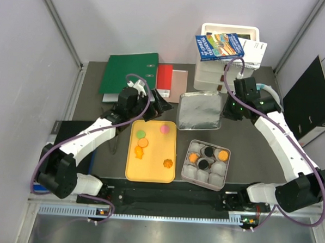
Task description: Pack the cookies
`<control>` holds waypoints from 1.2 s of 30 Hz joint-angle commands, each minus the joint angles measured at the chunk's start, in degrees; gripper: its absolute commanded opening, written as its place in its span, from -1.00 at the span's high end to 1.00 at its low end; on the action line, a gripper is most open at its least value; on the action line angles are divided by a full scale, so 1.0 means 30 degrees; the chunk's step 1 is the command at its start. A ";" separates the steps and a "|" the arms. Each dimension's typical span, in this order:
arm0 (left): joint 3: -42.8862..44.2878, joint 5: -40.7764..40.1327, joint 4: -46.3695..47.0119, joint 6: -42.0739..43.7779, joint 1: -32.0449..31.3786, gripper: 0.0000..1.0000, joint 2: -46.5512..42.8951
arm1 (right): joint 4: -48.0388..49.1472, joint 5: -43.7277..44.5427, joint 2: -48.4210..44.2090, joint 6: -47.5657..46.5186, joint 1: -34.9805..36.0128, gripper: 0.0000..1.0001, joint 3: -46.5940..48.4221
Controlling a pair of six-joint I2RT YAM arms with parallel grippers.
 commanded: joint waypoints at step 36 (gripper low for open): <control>-0.0158 0.4871 1.0651 -0.3047 -0.0602 0.70 0.3970 | -0.0784 -0.1697 -0.1623 0.0116 0.1554 0.96 0.2423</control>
